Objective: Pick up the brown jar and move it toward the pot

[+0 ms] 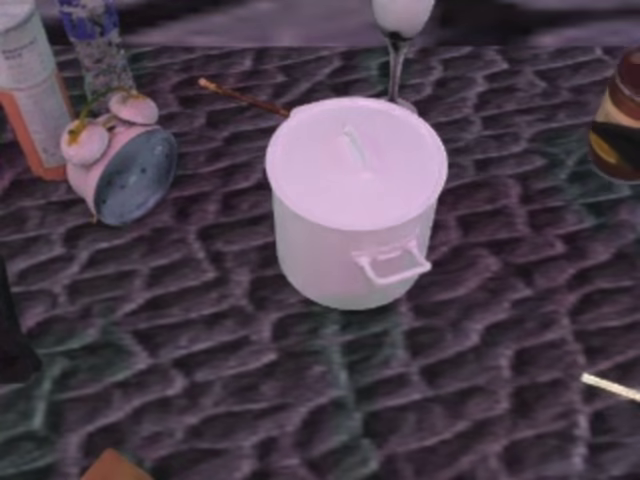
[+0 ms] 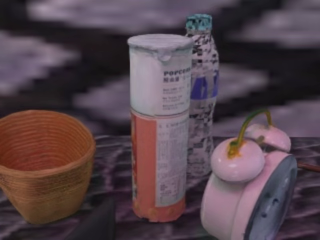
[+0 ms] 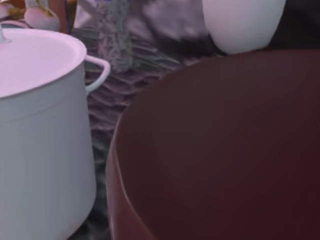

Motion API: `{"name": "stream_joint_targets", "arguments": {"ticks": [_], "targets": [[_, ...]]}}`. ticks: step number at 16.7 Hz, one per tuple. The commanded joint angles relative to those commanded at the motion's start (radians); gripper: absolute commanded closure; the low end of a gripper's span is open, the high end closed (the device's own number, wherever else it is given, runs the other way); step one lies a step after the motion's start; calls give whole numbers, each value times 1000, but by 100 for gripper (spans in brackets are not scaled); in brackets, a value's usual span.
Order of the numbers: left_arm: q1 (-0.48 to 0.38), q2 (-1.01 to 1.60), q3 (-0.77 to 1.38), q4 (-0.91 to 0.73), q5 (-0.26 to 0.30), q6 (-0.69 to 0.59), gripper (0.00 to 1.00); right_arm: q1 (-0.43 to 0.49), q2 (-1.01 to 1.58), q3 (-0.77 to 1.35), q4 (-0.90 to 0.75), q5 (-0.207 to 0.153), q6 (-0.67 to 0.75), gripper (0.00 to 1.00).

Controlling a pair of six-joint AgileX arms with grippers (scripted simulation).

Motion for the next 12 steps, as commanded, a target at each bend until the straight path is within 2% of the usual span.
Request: {"name": "stream_joint_targets", "arguments": {"ticks": [2, 4, 12], "targets": [[0, 0, 0, 0, 0, 0, 0, 19, 12, -49, 77, 43, 21, 100], [0, 0, 0, 0, 0, 0, 0, 47, 28, -119, 192, 104, 52, 100], [0, 0, 0, 0, 0, 0, 0, 181, 74, -462, 731, 406, 197, 100]]}}
